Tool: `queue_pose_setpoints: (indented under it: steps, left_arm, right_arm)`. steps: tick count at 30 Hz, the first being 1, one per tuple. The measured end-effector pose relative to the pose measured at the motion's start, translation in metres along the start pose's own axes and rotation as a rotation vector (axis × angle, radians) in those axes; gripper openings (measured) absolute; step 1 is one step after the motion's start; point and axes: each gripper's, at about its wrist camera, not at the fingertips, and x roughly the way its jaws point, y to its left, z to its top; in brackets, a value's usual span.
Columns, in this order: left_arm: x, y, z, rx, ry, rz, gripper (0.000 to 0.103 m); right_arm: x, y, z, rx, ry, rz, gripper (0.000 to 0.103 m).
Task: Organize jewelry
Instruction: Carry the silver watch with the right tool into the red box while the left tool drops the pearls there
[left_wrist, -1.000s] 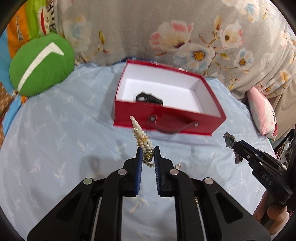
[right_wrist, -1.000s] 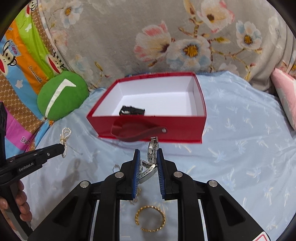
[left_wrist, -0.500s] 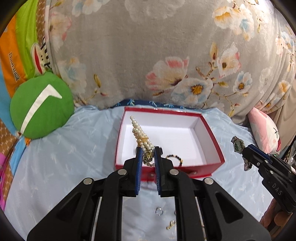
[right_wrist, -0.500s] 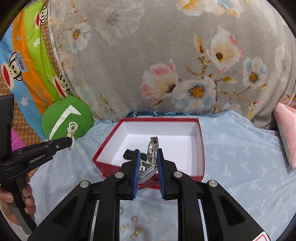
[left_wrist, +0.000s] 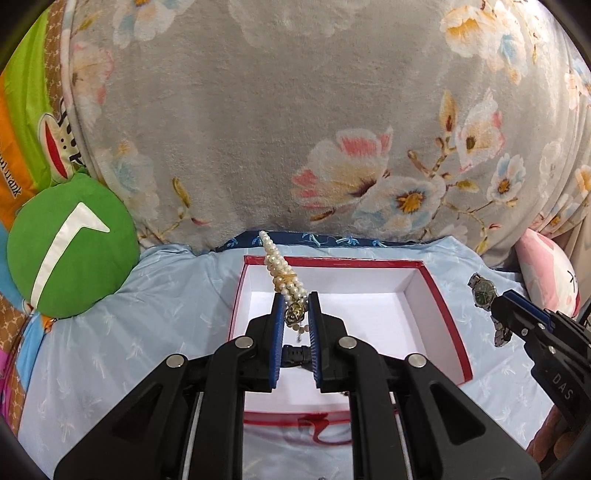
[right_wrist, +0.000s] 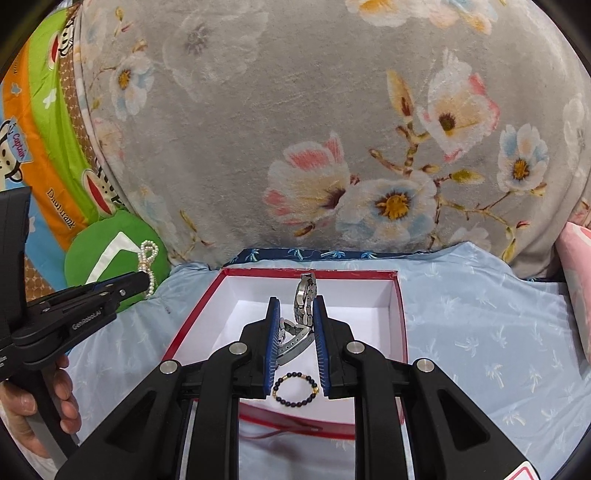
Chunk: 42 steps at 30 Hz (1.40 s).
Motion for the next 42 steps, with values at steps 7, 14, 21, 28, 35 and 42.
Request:
queue_pose_setpoints:
  steps: [7,14,21,28,35,42]
  left_arm:
    - [0.042,-0.005,0.000,0.001,0.048,0.009,0.012]
    - [0.077,-0.009,-0.006,-0.003,0.100,0.026,0.012]
    - [0.100,-0.004,-0.010,-0.031,0.137,0.054,0.060]
    - [0.096,0.007,-0.011,-0.076,0.141,0.057,0.078]
    - [0.068,0.024,-0.029,-0.111,0.149,0.071,0.083]
    - [0.024,0.040,-0.071,-0.121,0.192,0.088,0.084]
  right_arm:
    - [0.032,-0.006,0.002,0.008,0.025,-0.007,0.017]
    - [0.059,-0.012,-0.001,0.003,0.055,-0.018,0.003]
    - [0.073,-0.023,-0.008,0.027,0.074,-0.032,0.008]
    - [0.063,-0.031,-0.017,0.060,0.073,-0.038,0.023]
    - [0.036,-0.032,-0.036,0.072,0.079,-0.041,0.036]
    - [-0.005,-0.029,-0.073,0.082,0.121,-0.034,0.040]
